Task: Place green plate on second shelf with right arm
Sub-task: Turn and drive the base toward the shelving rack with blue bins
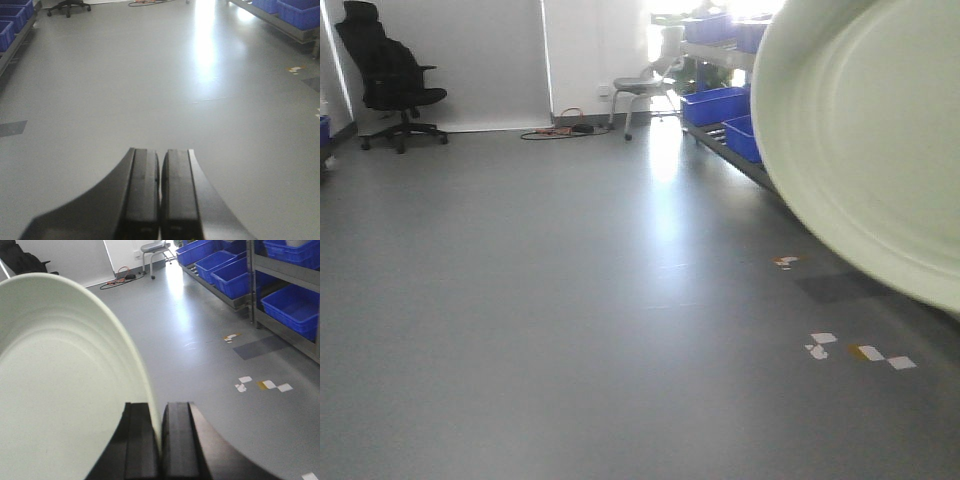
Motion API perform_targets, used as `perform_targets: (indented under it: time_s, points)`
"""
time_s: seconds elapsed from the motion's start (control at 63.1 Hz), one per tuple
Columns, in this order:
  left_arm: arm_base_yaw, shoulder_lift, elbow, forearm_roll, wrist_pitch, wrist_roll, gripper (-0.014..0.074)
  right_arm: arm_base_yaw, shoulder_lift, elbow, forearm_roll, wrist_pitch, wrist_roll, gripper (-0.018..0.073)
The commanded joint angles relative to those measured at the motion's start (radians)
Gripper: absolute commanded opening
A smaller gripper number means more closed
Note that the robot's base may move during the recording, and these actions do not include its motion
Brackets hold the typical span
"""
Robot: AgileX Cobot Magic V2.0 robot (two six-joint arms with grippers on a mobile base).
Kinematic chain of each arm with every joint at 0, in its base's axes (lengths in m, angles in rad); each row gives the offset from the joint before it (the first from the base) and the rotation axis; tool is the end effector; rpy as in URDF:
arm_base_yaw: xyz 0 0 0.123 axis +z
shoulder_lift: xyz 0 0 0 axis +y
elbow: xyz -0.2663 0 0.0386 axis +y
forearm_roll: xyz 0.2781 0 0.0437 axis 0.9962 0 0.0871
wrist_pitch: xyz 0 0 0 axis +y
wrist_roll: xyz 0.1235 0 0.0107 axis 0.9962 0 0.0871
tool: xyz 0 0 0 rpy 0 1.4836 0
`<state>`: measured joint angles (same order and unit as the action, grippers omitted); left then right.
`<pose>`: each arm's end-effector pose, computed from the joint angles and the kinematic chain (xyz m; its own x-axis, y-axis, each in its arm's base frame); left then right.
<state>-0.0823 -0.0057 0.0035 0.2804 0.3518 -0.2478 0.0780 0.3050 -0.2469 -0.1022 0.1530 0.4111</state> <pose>0.1316 0.0010 0.1738 -0.2464 0.0365 -0.9685 -0.0063 0.9992 0.0393 0.1604 0.0106 0.2519 -0.1357 0.2954 -0.9457 -0.0222 0.9534 0.3010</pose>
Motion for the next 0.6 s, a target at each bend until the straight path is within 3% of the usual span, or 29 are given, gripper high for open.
perform_targets:
  time_s: [0.0,0.587]
  points:
    - [-0.008,-0.023,0.041,0.004,-0.058,-0.002,0.0125,-0.008,0.002,-0.035,-0.005,-0.11,-0.001,0.0048]
    - [-0.008,-0.023,0.041,0.004,-0.058,-0.002,0.0125,-0.008,0.002,-0.035,-0.005,-0.11,-0.001,0.0048]
